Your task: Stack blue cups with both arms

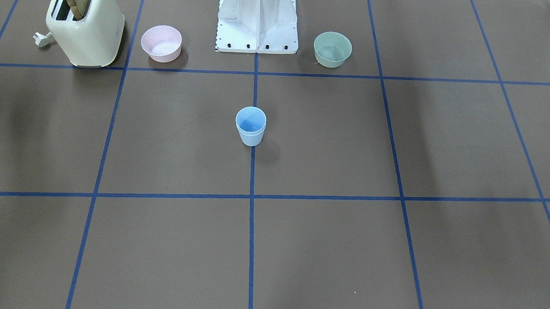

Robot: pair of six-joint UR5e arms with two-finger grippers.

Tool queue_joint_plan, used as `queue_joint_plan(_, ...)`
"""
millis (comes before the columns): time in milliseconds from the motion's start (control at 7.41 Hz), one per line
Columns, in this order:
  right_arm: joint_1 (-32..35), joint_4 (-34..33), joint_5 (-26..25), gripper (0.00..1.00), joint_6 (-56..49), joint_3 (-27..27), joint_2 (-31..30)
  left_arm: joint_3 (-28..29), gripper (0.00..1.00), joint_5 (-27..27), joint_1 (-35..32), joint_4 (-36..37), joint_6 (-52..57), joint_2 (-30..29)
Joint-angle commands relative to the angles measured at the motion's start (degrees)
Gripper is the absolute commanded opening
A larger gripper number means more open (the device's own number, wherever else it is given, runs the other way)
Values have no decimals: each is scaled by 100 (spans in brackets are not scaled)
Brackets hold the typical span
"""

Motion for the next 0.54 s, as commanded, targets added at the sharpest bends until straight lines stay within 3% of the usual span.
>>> queue_joint_plan(0,463,31,26,100,-59,-5,-491,45,98,0,0,-232,-43,11)
queue_joint_plan(405,1105,13,44,100,-270,3,-615,-69,98,0,9,-250,0,-7)
